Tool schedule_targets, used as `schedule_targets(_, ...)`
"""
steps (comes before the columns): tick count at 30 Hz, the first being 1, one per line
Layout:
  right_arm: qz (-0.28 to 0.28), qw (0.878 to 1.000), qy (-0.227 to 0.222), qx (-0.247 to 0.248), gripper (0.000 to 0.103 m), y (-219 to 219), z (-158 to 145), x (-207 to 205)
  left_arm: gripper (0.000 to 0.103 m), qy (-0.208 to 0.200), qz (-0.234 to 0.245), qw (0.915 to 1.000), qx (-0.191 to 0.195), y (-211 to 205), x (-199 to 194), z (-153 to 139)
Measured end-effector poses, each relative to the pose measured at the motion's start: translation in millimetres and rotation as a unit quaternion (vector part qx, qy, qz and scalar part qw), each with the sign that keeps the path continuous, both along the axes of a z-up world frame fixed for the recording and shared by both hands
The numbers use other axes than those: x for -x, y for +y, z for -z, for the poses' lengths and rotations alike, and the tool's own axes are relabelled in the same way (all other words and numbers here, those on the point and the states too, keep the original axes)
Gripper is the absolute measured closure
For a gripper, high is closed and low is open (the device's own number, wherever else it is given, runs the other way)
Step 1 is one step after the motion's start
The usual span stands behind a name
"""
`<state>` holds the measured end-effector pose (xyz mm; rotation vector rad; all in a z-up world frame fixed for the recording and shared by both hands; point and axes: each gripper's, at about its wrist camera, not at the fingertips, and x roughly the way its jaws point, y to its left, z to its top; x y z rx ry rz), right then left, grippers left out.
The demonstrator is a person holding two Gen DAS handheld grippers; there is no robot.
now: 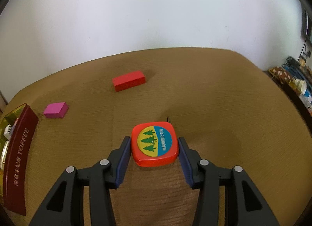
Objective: Organize rigid objects
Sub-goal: 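Lower the red tape measure into the tray and open the right gripper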
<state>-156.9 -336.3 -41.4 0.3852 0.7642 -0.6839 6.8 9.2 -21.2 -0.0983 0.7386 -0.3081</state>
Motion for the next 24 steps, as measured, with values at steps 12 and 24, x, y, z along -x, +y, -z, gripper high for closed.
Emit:
schedule_targets(12, -0.067, 0.994, -0.061, -0.059, 0.055, 50.5, -24.5, 27.3, 0.016, 0.002, 0.015, 0.9998, -0.016, -3.3, -2.6, -0.4)
schedule_targets(24, -0.276, 0.956, -0.077, -0.064, 0.055, 185.5, -78.1, -20.3, 0.015, -0.043, -0.013, 0.9986, -0.029, 7.0, 0.1, -19.5)
